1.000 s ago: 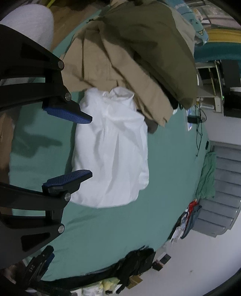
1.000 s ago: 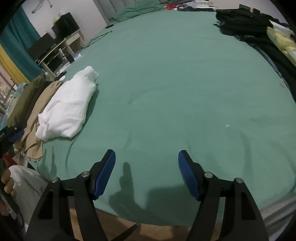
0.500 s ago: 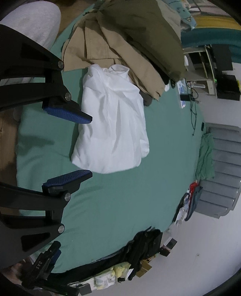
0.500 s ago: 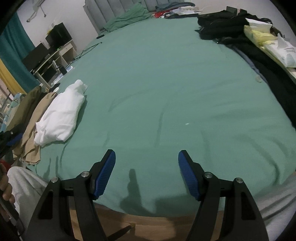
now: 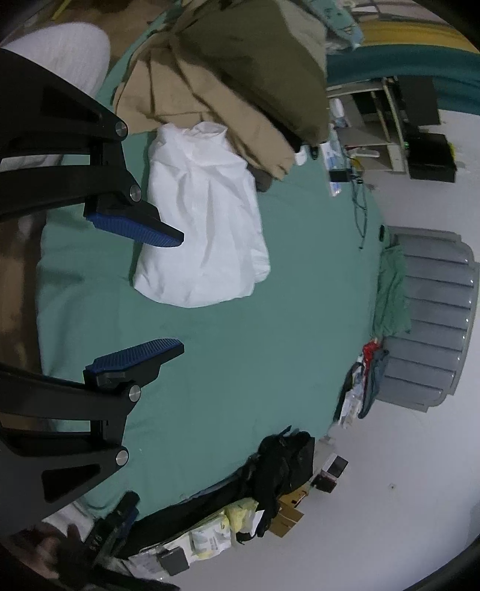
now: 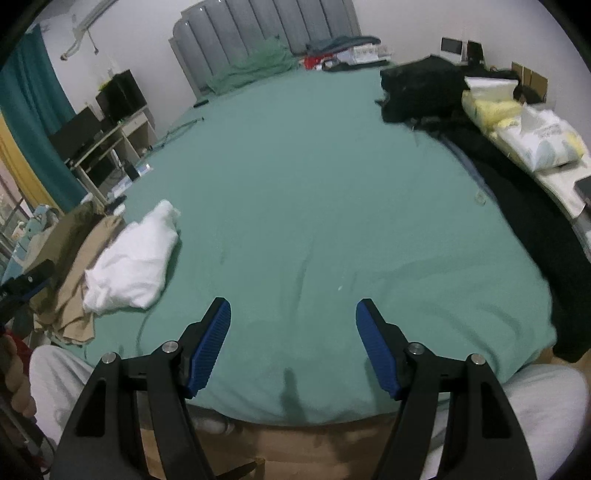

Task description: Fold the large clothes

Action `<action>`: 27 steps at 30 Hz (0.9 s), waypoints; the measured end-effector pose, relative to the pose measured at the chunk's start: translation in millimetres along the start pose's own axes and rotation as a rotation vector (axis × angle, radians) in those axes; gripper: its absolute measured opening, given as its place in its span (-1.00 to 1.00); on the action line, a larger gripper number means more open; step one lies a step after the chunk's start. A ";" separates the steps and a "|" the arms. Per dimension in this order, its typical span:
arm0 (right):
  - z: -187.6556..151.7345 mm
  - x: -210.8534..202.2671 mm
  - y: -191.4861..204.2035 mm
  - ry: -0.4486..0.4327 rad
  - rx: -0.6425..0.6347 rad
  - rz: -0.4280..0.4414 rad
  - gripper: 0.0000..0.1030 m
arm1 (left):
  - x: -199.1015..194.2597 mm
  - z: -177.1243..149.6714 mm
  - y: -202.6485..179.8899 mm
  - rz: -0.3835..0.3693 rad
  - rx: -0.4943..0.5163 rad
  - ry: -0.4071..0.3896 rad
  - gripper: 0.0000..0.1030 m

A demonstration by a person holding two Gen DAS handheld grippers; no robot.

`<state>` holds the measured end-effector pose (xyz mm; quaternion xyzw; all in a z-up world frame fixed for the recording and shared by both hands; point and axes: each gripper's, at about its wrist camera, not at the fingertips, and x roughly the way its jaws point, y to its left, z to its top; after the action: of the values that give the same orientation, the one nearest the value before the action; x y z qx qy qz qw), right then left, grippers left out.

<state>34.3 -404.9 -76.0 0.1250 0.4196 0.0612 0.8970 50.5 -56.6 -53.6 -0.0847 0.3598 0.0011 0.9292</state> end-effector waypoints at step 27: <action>48.8 -105.5 58.2 -0.252 -0.177 -0.028 0.75 | -96.5 42.7 -8.8 0.033 0.065 -0.286 0.07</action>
<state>4.0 -380.1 47.9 0.0460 0.2983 0.0692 0.9509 8.2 -52.8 43.3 -0.0474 0.2248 0.0166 0.9731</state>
